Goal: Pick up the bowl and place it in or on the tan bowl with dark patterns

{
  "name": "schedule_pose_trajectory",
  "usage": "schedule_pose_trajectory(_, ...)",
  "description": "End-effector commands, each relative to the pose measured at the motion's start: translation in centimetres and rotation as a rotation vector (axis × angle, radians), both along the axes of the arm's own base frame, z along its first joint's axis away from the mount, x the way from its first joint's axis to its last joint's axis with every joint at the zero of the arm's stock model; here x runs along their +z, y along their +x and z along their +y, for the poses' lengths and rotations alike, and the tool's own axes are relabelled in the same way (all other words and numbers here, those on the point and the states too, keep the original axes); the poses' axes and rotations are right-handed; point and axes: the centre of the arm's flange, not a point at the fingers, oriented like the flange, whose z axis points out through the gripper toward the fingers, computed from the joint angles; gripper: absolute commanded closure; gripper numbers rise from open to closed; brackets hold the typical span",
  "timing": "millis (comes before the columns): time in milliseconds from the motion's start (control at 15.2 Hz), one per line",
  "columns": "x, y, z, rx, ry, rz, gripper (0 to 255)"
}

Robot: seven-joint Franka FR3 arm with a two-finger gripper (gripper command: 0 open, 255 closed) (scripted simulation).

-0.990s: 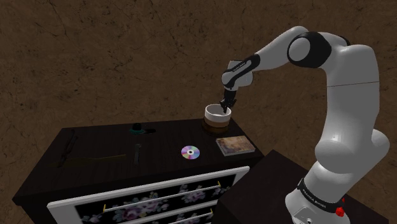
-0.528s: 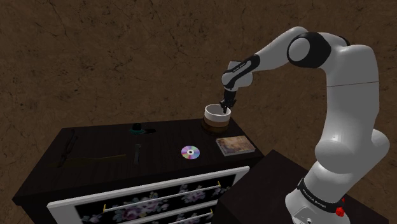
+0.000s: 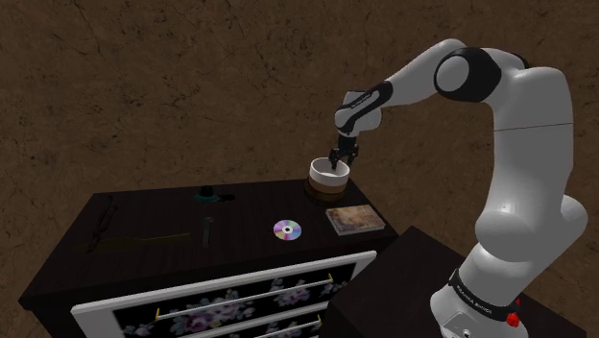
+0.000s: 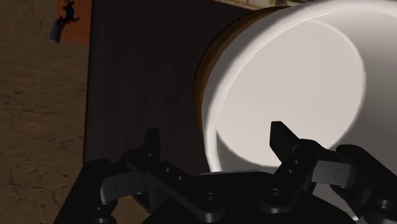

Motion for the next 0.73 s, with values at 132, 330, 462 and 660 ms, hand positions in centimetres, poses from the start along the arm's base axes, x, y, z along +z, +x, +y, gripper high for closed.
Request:
schedule_pose_trajectory(132,4.4,0.1,0.0,0.000,0.000,0.000,0)
schedule_pose_trajectory(330,4.4,0.1,0.0,0.000,0.000,0.000,0)
schedule_pose_trajectory(462,4.4,0.1,0.0,0.000,0.000,0.000,0)
schedule_pose_trajectory(660,4.4,0.1,0.0,0.000,0.000,0.000,0)
